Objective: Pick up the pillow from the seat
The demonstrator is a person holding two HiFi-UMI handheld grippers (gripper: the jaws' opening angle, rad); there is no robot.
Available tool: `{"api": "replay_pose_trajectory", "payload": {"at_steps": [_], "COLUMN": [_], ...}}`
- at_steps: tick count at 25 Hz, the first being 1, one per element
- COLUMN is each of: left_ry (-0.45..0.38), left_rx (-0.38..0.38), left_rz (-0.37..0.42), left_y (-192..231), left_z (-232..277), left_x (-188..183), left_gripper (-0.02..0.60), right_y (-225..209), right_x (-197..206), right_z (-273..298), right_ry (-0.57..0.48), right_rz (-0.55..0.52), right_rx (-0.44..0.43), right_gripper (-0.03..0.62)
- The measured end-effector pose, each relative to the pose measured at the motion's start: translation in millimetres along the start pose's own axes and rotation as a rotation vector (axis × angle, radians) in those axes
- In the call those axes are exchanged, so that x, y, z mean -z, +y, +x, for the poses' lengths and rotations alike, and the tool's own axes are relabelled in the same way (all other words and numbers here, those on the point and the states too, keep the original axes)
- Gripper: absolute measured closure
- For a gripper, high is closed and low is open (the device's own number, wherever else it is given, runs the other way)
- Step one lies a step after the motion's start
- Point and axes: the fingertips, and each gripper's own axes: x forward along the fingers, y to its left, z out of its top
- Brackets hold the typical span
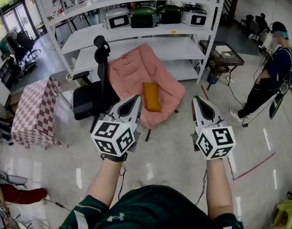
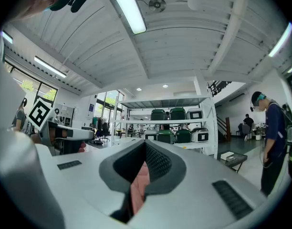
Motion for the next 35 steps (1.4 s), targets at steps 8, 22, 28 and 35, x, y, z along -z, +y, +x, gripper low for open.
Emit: {"api": "replay_pose_trajectory", "payload": {"at_steps": [8, 22, 28, 35], "left_ry": [-0.003, 0.013, 0.033, 0.045], "left_rx": [-0.002, -0.016, -0.027, -0.054], "left_rz": [0.013, 0.012, 0.027, 0.051], "left_y": [-6.7, -6.4, -12.3, -31.9], "left_z": [0.5, 4.3, 16.3, 33.6], "left_x": [0.0, 9.5, 17.5, 23.4], "left_gripper": [0.577, 0.577, 0.577, 0.577], "right_y": [-1.0, 1.4, -17.6, -42.8], "right_x": [1.3, 8.4, 12.4, 23.1], "right_z": [-1.9, -4.5, -8.5, -15.6], "right_ry": [-0.002, -0.006, -0.018, -0.019], "right_rz": [-0.003, -0.002, 0.023, 0.038], "right_rx": [-0.011, -0.042, -0.045, -0.059], "right_gripper": [0.592, 0.592, 0.592, 0.592]}}
